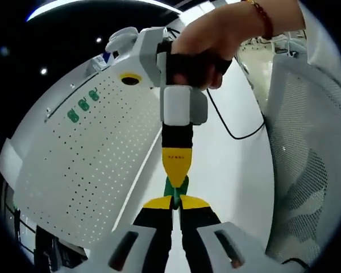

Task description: Insert the hook assembly into the mounting plate slot until the hook locks in place.

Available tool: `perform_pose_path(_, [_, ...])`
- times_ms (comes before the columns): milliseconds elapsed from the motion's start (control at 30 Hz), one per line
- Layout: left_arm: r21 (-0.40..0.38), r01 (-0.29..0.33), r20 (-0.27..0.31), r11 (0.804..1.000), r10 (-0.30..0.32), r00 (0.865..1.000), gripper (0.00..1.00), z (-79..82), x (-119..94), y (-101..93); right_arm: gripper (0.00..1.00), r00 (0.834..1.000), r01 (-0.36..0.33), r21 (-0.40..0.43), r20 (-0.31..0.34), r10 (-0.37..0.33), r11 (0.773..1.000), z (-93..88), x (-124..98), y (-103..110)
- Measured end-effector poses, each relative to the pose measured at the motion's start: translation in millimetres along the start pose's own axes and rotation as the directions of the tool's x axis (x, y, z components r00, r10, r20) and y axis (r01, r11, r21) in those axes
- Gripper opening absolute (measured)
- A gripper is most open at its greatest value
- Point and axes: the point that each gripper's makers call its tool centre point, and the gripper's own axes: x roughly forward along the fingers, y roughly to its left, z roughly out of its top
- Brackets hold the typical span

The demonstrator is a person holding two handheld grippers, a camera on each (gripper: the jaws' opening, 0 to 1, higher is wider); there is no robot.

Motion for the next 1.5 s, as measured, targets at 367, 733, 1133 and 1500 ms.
perform_pose_path(367, [0.07,0.019,-0.039,0.997,-0.016,0.999,0.03,-1.8,1,-7.5,0.02,0.999,-0.001,-0.088,-0.04,-0.002,0.996,-6.8,1,4])
perform_pose_path(733, [0.045,0.007,-0.035,0.999,-0.006,0.999,0.02,1.8,1,-4.9,0.1,0.998,-0.043,-0.194,0.035,0.051,0.98,5.6,-7,9])
perform_pose_path(1133, [-0.233,-0.03,0.01,0.972,0.033,0.999,0.03,3.7,4,15.7,0.16,0.974,0.077,-0.233,0.224,-0.024,0.969,30.1,-33,-11])
perform_pose_path(1500, [-0.374,-0.08,0.031,0.924,0.099,0.995,0.03,9.4,10,47.3,0.17,0.945,0.122,-0.238,0.324,-0.04,0.964,31.2,-52,-16])
